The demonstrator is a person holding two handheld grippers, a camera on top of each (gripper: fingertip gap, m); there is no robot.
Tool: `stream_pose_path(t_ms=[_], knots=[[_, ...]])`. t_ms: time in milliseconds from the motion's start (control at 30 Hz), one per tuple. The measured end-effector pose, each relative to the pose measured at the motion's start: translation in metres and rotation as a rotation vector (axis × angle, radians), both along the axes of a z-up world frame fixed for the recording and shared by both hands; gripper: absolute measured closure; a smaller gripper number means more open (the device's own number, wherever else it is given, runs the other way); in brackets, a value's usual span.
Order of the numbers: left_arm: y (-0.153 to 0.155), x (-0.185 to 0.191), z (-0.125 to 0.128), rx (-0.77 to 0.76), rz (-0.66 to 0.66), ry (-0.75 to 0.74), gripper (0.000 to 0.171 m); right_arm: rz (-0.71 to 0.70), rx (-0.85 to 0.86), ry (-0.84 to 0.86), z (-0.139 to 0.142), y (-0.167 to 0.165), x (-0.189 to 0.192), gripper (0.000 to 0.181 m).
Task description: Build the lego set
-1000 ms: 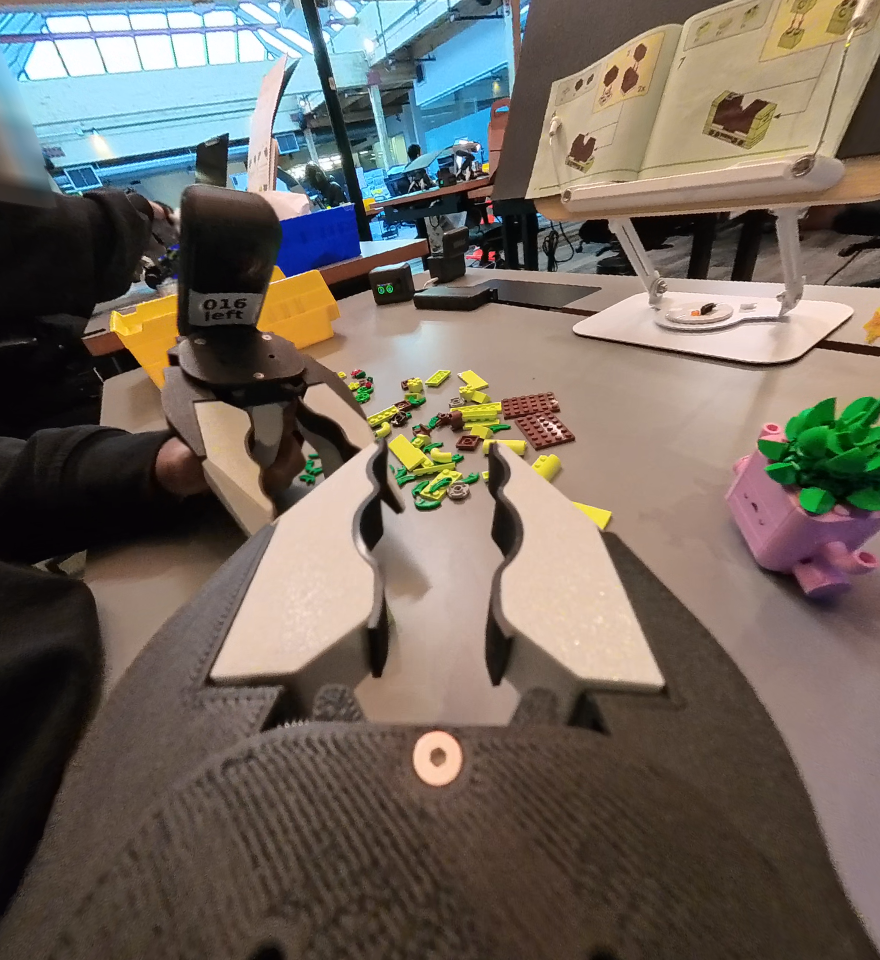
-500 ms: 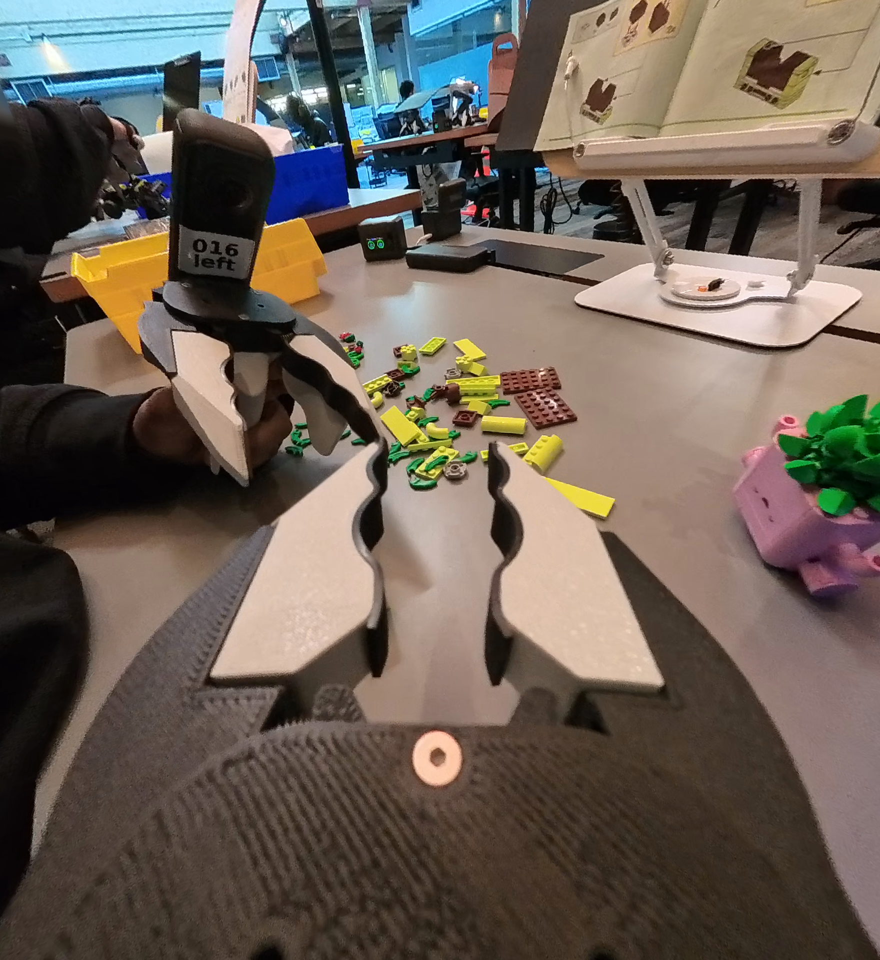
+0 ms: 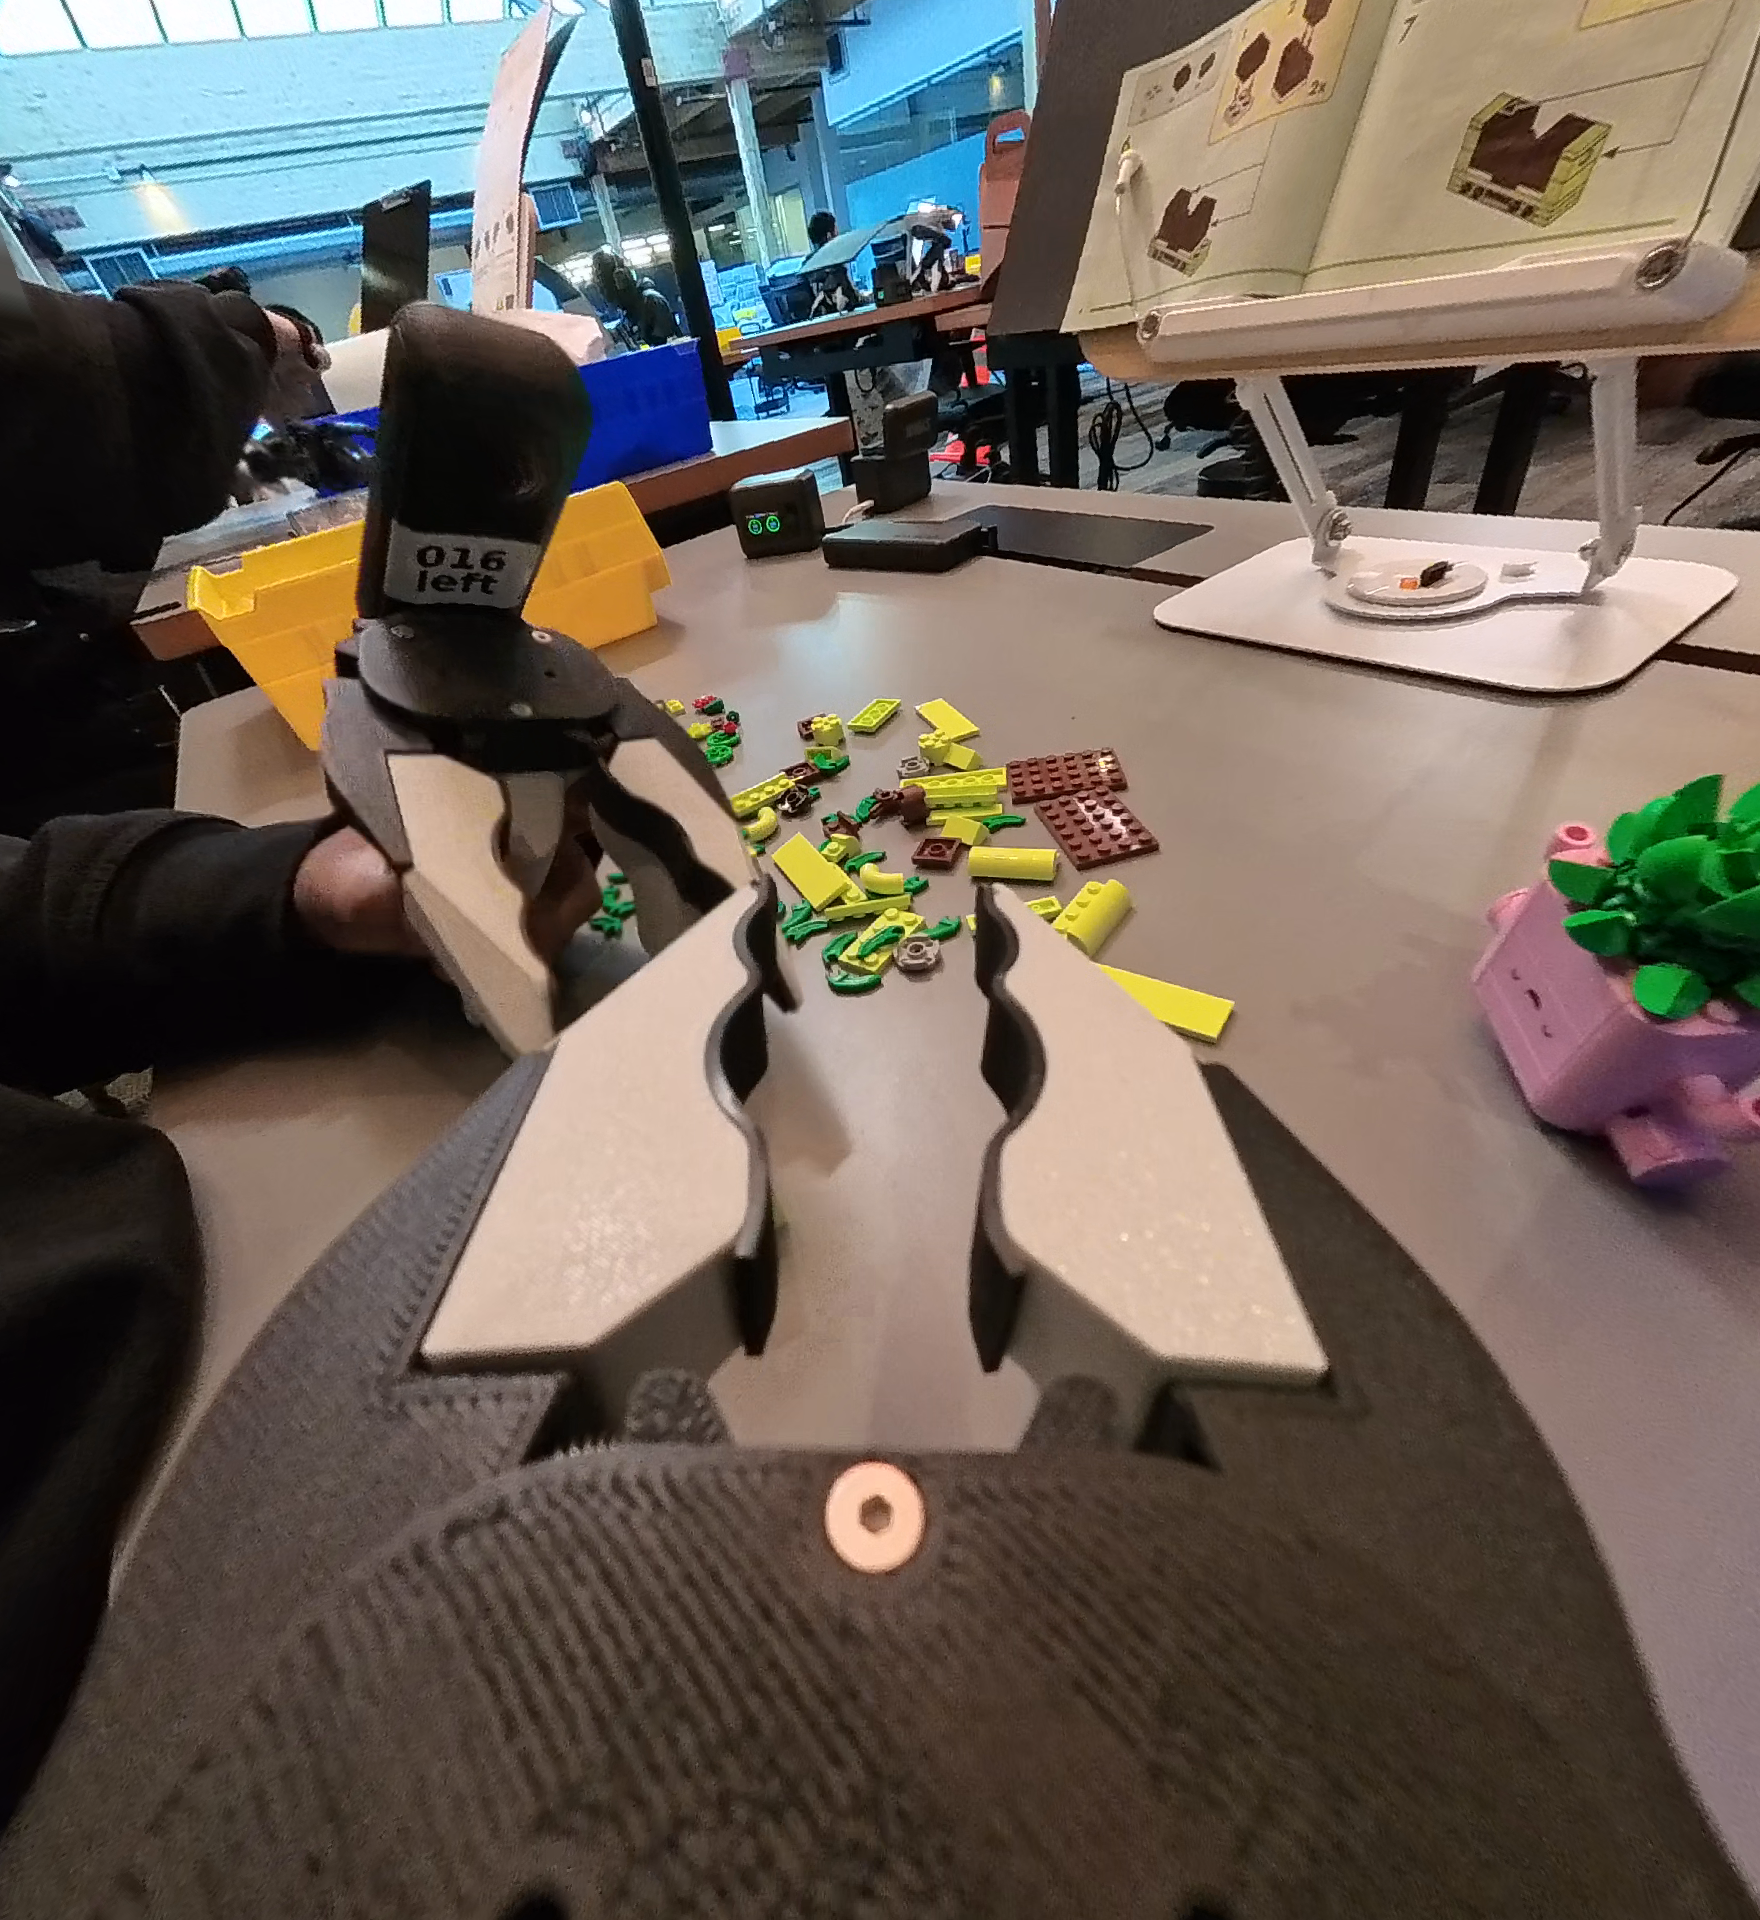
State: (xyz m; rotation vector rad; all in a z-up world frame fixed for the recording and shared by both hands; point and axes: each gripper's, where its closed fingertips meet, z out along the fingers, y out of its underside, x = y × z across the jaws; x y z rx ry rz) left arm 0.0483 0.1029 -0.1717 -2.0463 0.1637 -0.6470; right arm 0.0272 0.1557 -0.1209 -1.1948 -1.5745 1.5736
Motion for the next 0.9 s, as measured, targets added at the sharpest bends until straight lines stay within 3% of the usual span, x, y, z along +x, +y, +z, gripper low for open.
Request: stream_pose_path(t_ms=[233,400,500,567,767,900], knots=[[0.002,0.011,-0.029,-0.147,-0.049,0.164,0.119,0.000,0.007,-0.008,-0.001,-0.001,-0.001,0.145],[0.001,0.015,-0.039,-0.186,-0.070,0.242,0.153,-0.001,0.008,-0.009,-0.002,-0.001,-0.001,0.145],[0.001,0.014,-0.034,-0.170,-0.064,0.204,0.156,0.004,0.012,0.005,0.000,-0.002,0.001,0.144],[0.001,0.011,-0.024,-0.138,-0.044,0.090,0.156,0.025,0.019,0.036,0.004,-0.005,0.004,0.142],[-0.009,-0.012,0.027,0.030,-0.003,-0.502,0.157,0.169,0.105,0.161,0.013,-0.028,0.022,0.123],[-0.026,-0.009,0.044,0.085,-0.092,-0.629,0.157,0.229,0.219,0.209,0.009,-0.046,0.027,0.117]])
